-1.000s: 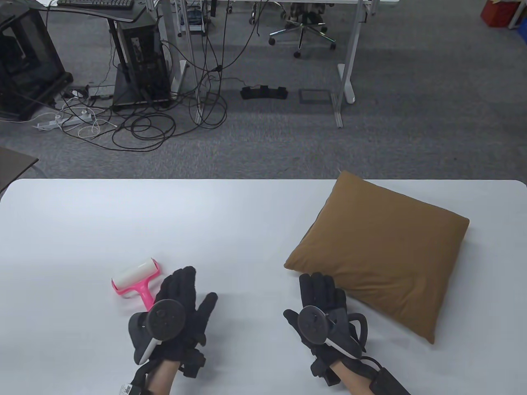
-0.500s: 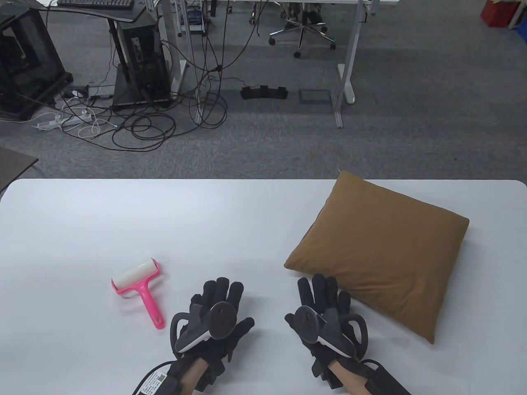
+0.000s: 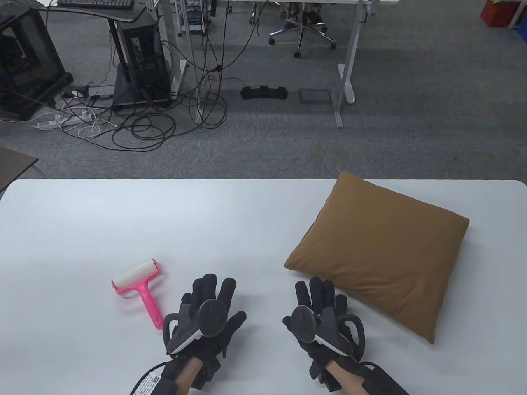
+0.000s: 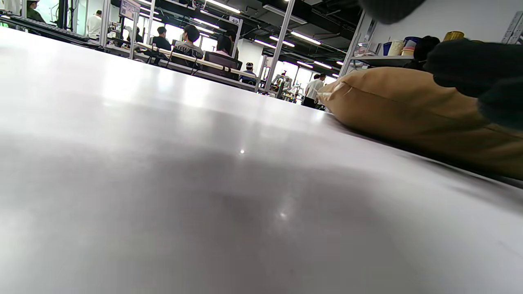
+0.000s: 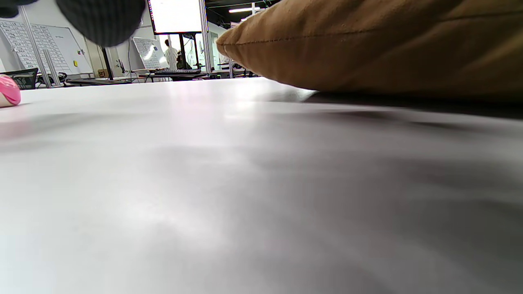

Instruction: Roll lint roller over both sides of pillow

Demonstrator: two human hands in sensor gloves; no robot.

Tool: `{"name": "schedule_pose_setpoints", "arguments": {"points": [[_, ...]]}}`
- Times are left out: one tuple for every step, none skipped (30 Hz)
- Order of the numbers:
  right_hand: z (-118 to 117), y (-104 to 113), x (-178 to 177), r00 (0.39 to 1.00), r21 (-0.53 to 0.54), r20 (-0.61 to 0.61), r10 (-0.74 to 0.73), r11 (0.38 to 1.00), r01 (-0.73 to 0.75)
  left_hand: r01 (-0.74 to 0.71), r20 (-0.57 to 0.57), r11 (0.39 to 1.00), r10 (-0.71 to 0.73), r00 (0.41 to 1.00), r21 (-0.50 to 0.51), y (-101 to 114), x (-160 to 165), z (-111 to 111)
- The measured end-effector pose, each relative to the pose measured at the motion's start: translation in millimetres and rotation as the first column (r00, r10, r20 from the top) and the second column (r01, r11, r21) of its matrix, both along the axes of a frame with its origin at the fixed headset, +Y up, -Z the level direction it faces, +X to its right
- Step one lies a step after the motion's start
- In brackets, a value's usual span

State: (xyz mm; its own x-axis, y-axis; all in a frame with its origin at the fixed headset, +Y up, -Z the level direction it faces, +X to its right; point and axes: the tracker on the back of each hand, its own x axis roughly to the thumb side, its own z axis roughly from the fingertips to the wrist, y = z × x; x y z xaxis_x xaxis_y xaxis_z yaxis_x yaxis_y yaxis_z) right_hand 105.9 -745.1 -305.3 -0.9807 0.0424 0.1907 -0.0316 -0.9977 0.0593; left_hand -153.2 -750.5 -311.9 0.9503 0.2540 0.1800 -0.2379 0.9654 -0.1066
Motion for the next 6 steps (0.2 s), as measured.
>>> {"name": "schedule_pose_setpoints", "arguments": {"points": [[-0.1, 0.1, 0.1, 1.000, -0.002, 0.000, -0.002, 1.000, 0.002, -0.002, 0.000, 1.000, 0.002, 1.000, -0.002, -0.3, -0.5, -0.3], [-0.3, -0.3, 0.2, 1.000, -0.004, 0.001, -0.004, 1.000, 0.004, -0.003, -0.001, 1.000, 0.003, 1.000, -0.005, -0.5, -1.1, -0.4], [-0.5, -0.4, 0.3, 1.000, -0.005, 0.001, -0.006, 1.000, 0.006, -0.003, -0.005, 1.000, 0.003, 1.000, -0.006, -0.7, -1.7, -0.6], [-0.5, -0.4, 0.3, 1.000, -0.006, 0.001, -0.006, 1.000, 0.006, -0.002, -0.006, 1.000, 0.002, 1.000, -0.007, -0.7, -2.0, -0.5], [-0.7, -0.6, 0.2, 1.000, -0.006, 0.000, -0.007, 1.000, 0.007, -0.001, -0.007, 1.000, 0.001, 1.000, -0.008, -0.6, -2.4, -0.5], [-0.7, -0.4, 0.1, 1.000, -0.008, 0.000, -0.006, 1.000, 0.006, -0.001, -0.009, 1.000, 0.001, 1.000, -0.008, -0.2, -2.5, -0.3]]}}
